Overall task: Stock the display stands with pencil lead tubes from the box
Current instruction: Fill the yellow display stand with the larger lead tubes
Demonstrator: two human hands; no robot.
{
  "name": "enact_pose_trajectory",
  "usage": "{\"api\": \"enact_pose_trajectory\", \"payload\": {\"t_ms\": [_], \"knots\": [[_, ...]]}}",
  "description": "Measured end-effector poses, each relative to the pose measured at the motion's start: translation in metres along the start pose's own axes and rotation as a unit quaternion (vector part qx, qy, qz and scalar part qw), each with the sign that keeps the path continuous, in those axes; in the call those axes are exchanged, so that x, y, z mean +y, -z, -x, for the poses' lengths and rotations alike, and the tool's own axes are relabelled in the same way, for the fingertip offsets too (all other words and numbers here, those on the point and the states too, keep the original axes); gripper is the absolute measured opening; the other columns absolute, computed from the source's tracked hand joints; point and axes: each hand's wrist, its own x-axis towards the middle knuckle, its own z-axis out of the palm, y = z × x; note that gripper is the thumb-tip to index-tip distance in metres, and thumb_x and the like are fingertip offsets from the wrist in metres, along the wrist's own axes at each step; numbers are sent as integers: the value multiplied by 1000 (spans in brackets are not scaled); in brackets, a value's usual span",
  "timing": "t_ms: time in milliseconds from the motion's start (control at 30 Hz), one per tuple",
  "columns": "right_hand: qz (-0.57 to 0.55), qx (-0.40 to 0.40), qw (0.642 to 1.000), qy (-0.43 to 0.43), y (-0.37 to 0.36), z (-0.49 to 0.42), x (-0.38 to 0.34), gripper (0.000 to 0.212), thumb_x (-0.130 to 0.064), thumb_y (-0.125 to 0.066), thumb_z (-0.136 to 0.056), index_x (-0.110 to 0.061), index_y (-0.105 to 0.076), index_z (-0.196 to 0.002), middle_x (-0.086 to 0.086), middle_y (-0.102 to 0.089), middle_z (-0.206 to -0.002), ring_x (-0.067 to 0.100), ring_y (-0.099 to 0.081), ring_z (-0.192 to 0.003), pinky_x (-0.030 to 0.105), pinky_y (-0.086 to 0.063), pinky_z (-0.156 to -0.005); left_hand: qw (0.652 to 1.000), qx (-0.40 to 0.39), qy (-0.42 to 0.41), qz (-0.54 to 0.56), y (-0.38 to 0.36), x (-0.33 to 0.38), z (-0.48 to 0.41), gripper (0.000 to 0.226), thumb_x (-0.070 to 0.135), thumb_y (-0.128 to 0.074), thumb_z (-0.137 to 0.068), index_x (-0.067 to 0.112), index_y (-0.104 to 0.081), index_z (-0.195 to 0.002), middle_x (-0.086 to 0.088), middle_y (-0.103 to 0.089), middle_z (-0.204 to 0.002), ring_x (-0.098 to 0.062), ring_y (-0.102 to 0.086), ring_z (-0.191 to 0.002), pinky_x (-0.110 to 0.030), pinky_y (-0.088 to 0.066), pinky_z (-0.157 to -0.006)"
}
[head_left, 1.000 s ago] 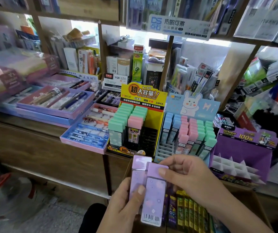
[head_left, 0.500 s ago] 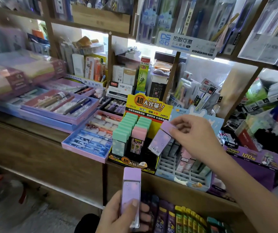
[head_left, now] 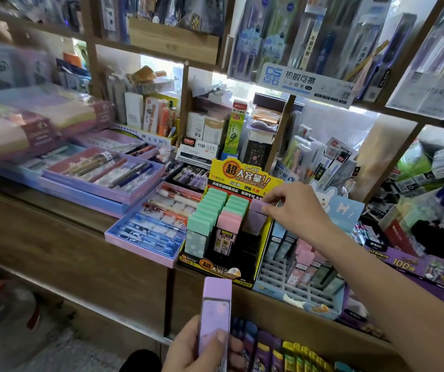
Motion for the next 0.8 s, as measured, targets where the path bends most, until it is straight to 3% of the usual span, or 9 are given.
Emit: {"api": "enact_pose_trajectory", "payload": {"t_ms": [133, 300, 400, 567, 667, 733, 800], "knots": [[12, -23, 1000, -9, -4, 0, 4, 11, -22, -83, -84, -20, -82, -95, -10, -70, -81, -4, -58, -72, 13, -40, -63, 1000, -21, 3, 14, 1, -2, 1, 24, -1, -66, -91, 1, -73, -114, -26, -76, -93, -35, -74, -78, -29, -59, -64], [39, -41, 998, 15, -3, -2, 0, 12, -17, -74, -93, -14, -81, -101, 1, -78, -96, 17, -68, -87, 35, -54, -82, 999, -25, 2, 40, 0, -1, -1, 21, -4, -62, -93, 1, -73, -111, -28, -75, -85, -33, -73, -63, -24, -57, -54], [65, -29, 997, 34, -4, -1, -4, 13, -14, -71, -93, -16, -77, -104, 0, -75, -94, 21, -68, -89, 38, -56, -82, 999, -25, 3, 41, 3, -8, -6, 20, -3, -63, -93, 2, -75, -108, -30, -74, -84, -34, -72, -64, -27, -58, -55], [135, -42, 989, 36, -2, -4, -13, 15, -12, -65, -95, -16, -79, -93, 3, -75, -96, 24, -69, -92, 42, -59, -83, 999, 1, -10, 47, 2, -16, -11, 15, 7, -74, -90, 18, -82, -95, -22, -77, -84, -29, -76, -67, -22, -58, -56], [178, -63, 982, 28, -3, -5, -18, 28, -2, -59, -91, -14, -68, -67, 11, -69, -84, 32, -68, -83, 39, -58, -71, 998, 16, -16, 52, 3, -18, -14, 20, 7, -73, -88, 24, -83, -93, -18, -78, -83, -25, -76, -66, -20, -58, -55], [192, -72, 978, 17, -3, -7, -20, 31, 2, -59, -88, -14, -62, -62, 14, -66, -81, 35, -66, -78, 39, -58, -66, 998, 38, -28, 30, 2, -23, -16, 26, 0, -69, -89, 21, -84, -87, -13, -79, -78, -19, -75, -62, -17, -56, -51], [191, -88, 978, 10, -2, -9, -21, 25, 3, -59, -88, -9, -68, -67, 15, -65, -80, 34, -65, -77, 42, -59, -69, 998, 58, -33, 19, -2, -25, -16, 22, -4, -71, -85, 15, -83, -86, -9, -79, -74, -16, -75, -58, -16, -55, -48]]}}
